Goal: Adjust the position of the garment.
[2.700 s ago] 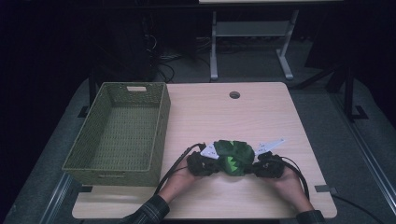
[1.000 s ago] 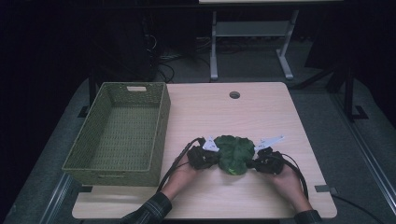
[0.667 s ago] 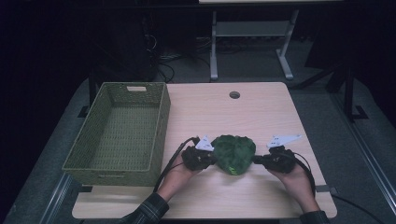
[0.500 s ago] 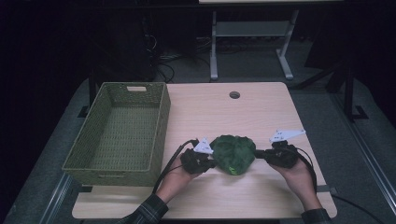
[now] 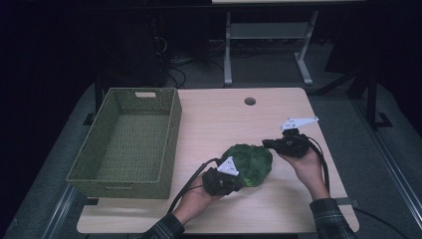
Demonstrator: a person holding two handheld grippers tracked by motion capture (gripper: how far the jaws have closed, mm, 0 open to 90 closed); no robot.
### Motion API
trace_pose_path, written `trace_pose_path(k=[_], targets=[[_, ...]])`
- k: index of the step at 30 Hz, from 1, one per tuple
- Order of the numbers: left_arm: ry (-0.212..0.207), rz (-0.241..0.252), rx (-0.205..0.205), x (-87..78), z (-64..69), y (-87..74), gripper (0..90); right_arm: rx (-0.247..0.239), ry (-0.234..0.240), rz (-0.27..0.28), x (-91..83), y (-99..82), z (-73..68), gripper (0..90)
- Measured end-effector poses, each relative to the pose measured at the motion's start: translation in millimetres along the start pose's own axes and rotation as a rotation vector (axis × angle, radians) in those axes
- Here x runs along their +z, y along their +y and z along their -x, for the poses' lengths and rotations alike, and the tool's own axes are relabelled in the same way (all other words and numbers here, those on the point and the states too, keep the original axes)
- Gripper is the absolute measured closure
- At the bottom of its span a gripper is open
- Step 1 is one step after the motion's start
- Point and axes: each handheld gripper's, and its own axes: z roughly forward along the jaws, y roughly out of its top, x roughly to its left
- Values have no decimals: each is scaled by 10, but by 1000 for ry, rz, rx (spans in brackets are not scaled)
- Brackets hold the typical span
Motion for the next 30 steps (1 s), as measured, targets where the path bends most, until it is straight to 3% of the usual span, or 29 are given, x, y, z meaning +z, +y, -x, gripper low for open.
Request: trace_pose_path(k=[9,14,20,30], targets=[[-23,-5,14,144,54,52,895,20,30,-48,405,77,152,900],[-5,-11,3,180,-35,73,895,34,45,-109,588,-6,226,900],[20,-15,-15,193,-137,49,895,48,67,-148,622,-60,259,900],[48,-30,-23,121,-244,-10,895,15,78,-186,549,-110,133,900]])
